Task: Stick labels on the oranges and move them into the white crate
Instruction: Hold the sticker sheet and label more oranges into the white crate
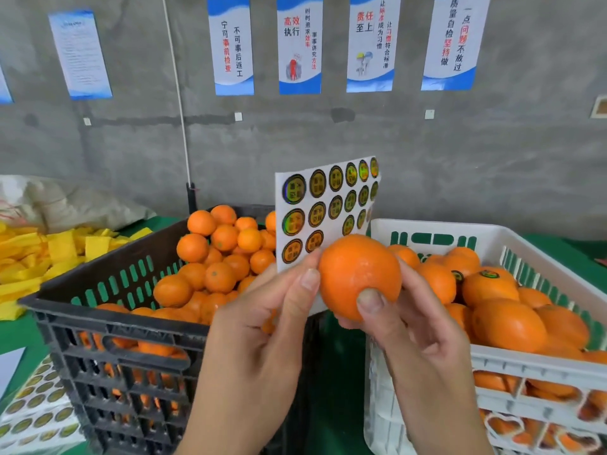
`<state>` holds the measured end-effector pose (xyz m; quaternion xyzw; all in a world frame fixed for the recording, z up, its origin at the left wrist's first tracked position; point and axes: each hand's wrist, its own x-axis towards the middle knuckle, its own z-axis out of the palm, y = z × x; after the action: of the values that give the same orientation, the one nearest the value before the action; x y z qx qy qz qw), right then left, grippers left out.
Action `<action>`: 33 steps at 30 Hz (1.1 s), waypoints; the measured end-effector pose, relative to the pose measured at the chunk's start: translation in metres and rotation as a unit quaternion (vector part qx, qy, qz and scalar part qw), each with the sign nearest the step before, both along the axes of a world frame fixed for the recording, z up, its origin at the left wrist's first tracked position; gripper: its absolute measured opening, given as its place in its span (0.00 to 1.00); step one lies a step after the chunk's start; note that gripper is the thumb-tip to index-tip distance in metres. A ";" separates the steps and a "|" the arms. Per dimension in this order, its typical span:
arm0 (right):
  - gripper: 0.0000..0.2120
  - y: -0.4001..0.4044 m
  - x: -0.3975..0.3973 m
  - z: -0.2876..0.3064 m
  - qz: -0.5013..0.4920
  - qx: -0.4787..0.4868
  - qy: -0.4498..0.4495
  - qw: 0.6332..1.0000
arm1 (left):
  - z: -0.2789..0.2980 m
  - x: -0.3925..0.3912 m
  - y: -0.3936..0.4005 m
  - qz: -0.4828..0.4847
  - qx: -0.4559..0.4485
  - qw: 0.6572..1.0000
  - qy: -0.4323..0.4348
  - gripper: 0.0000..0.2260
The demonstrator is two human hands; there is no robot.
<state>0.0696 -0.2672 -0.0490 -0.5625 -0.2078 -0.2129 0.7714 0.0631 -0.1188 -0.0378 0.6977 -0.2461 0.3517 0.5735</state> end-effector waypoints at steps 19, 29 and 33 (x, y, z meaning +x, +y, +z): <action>0.27 -0.074 0.085 0.027 -0.447 -0.344 0.062 0.823 | -0.012 0.012 -0.004 0.186 0.080 0.979 0.020 0.16; 0.13 -0.019 0.074 0.006 -0.306 -0.387 -0.062 0.868 | -0.004 0.008 0.001 0.220 0.083 0.972 0.007 0.18; 0.10 0.029 0.079 0.012 -0.175 -0.450 -0.091 0.871 | -0.002 0.009 0.025 0.237 0.066 0.969 0.026 0.19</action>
<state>0.1482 -0.2381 -0.0369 -0.8540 -0.2483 -0.2781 0.3630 0.0722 -0.0941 -0.0394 0.7812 -0.0814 0.4420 0.4332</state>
